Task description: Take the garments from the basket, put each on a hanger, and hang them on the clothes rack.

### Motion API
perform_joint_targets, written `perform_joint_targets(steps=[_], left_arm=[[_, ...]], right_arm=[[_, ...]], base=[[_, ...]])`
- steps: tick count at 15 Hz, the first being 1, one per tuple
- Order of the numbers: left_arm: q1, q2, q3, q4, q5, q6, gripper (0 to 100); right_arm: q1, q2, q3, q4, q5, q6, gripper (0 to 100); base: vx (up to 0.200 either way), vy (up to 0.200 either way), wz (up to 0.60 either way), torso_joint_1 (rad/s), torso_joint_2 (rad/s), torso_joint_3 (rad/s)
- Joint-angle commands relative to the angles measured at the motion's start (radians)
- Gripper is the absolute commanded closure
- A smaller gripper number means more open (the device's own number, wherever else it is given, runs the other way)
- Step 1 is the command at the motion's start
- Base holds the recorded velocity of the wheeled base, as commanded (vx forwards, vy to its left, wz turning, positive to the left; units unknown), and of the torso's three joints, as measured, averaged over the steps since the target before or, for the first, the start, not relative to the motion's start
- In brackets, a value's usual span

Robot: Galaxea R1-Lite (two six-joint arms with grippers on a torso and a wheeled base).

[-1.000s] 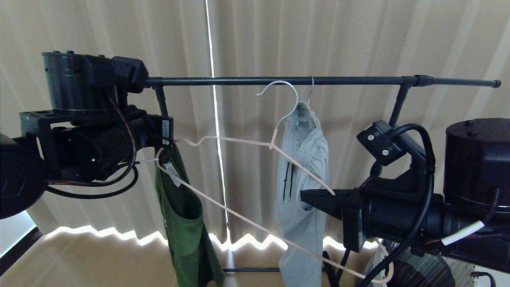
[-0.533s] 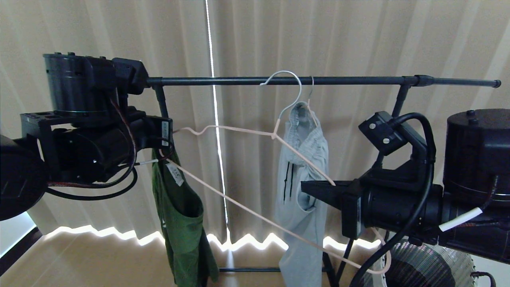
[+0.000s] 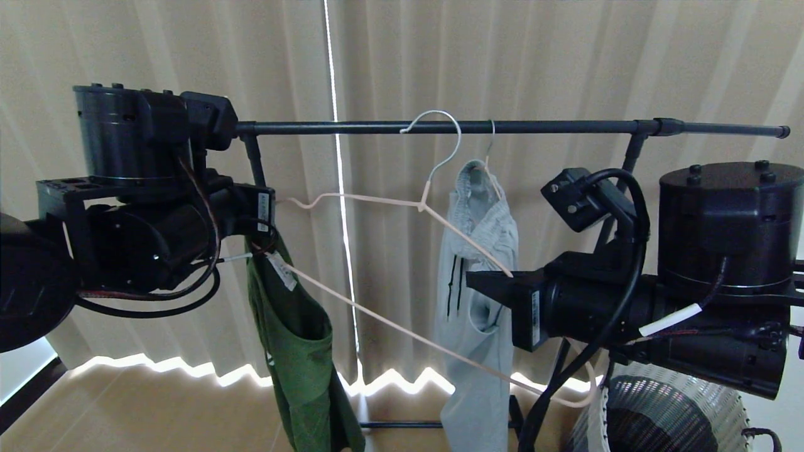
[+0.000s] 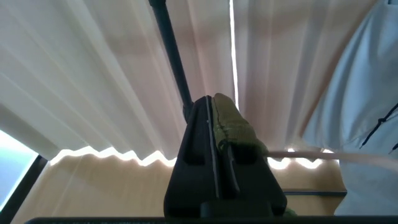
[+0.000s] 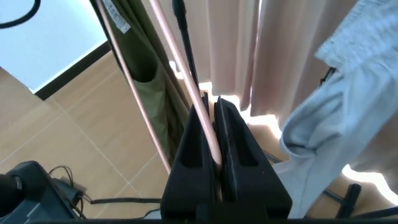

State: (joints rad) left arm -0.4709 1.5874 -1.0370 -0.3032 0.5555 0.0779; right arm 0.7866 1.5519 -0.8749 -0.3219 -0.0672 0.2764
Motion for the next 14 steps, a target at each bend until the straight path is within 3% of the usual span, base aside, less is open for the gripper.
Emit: perform_joint_targets(steps=[1, 3, 6, 14], left_arm=[[-0.002, 0.0, 0.0, -0.001, 0.001, -0.001, 100], [-0.003, -0.001, 0.002, -0.001, 0.001, -0.001, 100], [-0.008, -0.014, 0.006, 0.003, 0.037, 0.0, 100], [-0.1, -0.04, 0.022, 0.004, 0.037, -0.007, 100]], right_arm=[[0.011, 0.011, 0.002, 0.0, -0.002, 0.001, 100], [0.016, 0.028, -0.003, 0.0, -0.005, 0.001, 100], [0.026, 0.076, -0.016, -0.036, -0.089, 0.001, 100], [0.043, 0.192, -0.033, -0.178, -0.12, 0.0, 100]], base=[[0.0, 0.0, 0.0, 0.0, 0.0, 0.0], [0.0, 0.0, 0.0, 0.0, 0.0, 0.0], [0.0, 0.0, 0.0, 0.0, 0.0, 0.0], [0.0, 0.0, 0.0, 0.0, 0.0, 0.0]])
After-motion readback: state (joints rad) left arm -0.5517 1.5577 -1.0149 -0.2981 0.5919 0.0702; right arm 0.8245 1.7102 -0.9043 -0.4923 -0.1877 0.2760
